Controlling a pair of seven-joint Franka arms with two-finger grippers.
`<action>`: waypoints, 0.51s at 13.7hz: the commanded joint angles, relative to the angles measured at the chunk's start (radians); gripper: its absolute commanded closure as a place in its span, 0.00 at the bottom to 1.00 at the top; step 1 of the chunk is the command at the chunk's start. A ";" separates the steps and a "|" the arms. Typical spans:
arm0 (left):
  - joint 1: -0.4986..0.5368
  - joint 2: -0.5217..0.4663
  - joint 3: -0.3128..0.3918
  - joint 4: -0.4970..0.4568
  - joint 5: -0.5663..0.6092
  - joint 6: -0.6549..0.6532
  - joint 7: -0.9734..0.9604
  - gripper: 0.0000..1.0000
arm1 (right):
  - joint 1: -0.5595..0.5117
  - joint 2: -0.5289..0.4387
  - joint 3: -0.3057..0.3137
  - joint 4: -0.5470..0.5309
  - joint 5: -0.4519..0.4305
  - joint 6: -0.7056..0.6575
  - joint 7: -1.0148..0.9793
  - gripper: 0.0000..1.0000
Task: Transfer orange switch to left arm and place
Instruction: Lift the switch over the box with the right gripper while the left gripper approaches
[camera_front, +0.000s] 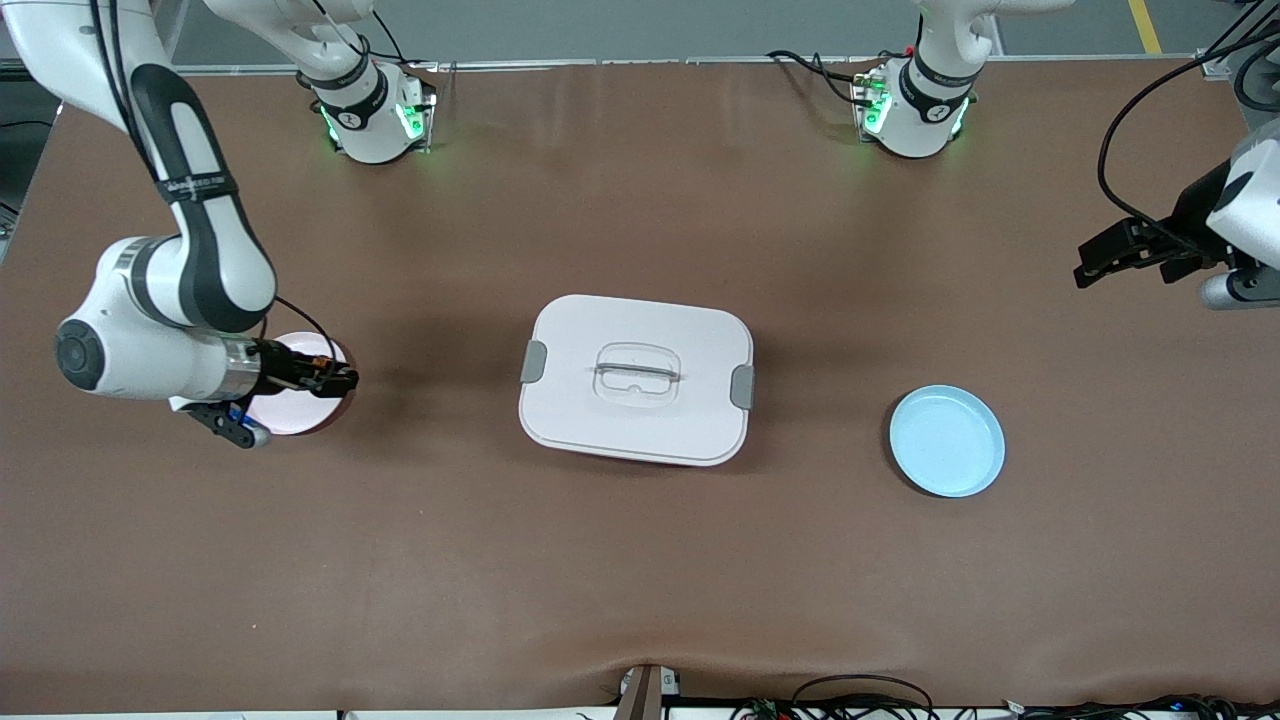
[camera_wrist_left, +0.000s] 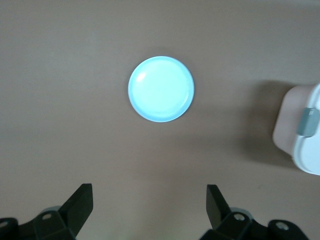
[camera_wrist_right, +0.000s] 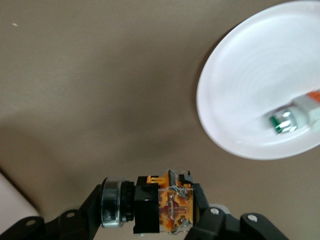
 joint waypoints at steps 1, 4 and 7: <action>0.006 -0.004 0.002 0.048 -0.093 -0.047 0.005 0.00 | 0.069 -0.010 -0.003 0.053 0.046 -0.049 0.186 1.00; 0.025 -0.004 0.004 0.085 -0.241 -0.078 0.000 0.00 | 0.129 -0.007 -0.002 0.113 0.087 -0.076 0.334 1.00; 0.055 0.002 0.005 0.085 -0.413 -0.076 0.006 0.00 | 0.193 -0.001 -0.003 0.177 0.155 -0.077 0.483 1.00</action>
